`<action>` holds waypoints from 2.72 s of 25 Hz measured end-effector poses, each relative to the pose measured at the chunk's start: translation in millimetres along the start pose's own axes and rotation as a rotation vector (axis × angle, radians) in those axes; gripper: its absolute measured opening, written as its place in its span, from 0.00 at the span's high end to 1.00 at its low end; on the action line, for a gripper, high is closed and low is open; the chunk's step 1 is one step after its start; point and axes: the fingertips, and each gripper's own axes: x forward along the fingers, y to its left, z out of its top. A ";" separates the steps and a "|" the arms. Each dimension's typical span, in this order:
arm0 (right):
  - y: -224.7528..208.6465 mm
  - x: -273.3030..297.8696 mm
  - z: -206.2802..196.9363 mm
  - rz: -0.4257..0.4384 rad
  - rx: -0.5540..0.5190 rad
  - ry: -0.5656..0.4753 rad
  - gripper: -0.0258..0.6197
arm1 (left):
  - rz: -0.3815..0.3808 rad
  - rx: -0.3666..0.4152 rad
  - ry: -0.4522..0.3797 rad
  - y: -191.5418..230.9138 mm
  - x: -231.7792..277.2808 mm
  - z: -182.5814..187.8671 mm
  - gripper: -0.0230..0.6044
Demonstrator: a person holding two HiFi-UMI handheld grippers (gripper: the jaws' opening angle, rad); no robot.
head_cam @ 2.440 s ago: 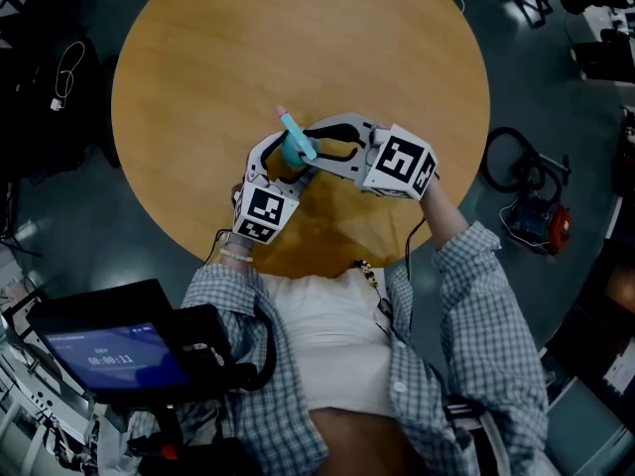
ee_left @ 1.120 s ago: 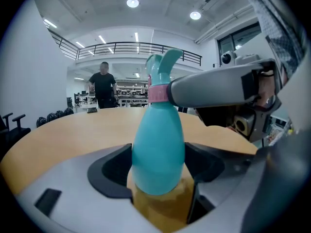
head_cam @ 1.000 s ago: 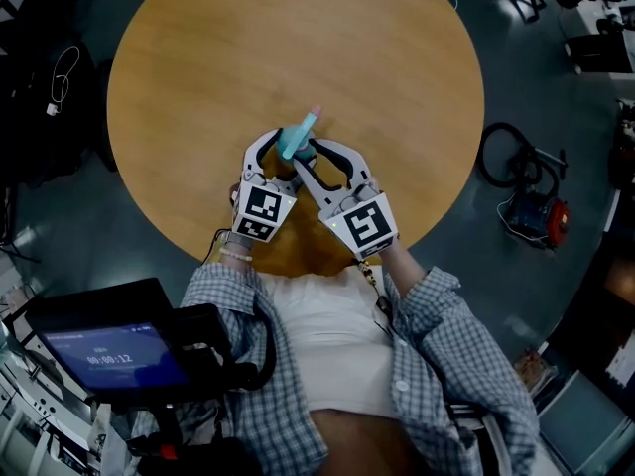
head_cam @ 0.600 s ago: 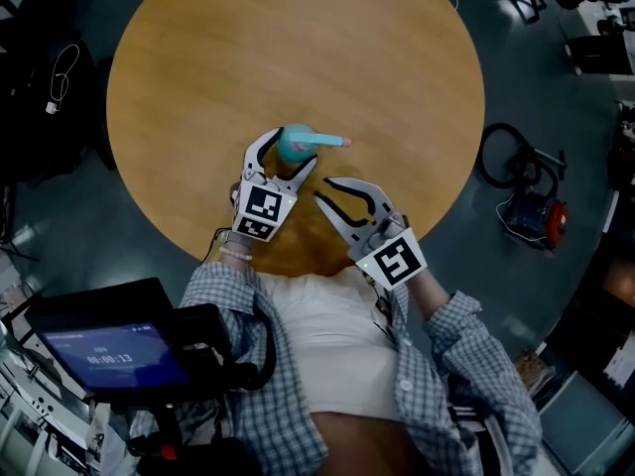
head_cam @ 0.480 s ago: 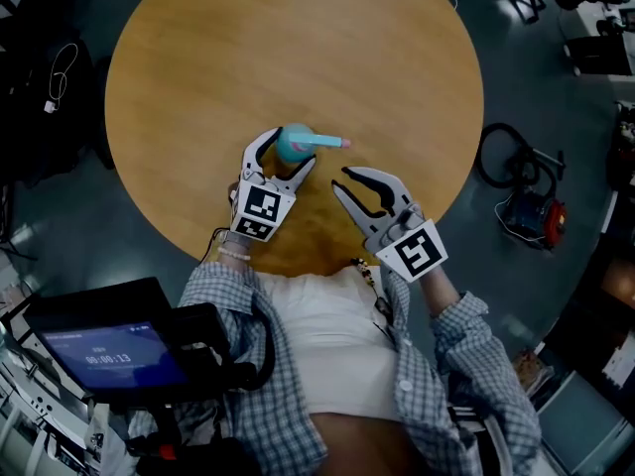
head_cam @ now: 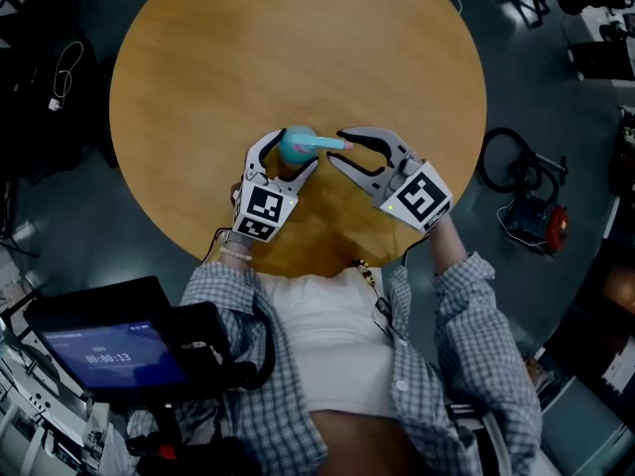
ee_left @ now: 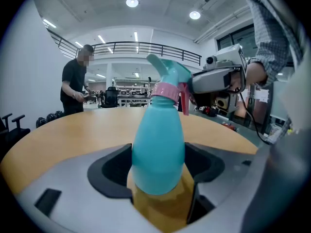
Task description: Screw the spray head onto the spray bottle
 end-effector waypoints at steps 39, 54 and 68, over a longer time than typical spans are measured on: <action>21.0 36.3 -2.0 0.682 -0.426 0.358 0.72 | -0.018 0.031 0.013 -4.3 -3.5 -0.5 0.41; 25.2 52.7 2.1 0.647 -0.041 0.218 0.76 | -0.012 0.036 0.022 -1.1 -5.7 -2.3 0.41; 14.5 43.0 -2.2 -0.413 0.416 -0.047 0.76 | 0.038 0.028 0.023 -1.8 -3.2 -0.5 0.41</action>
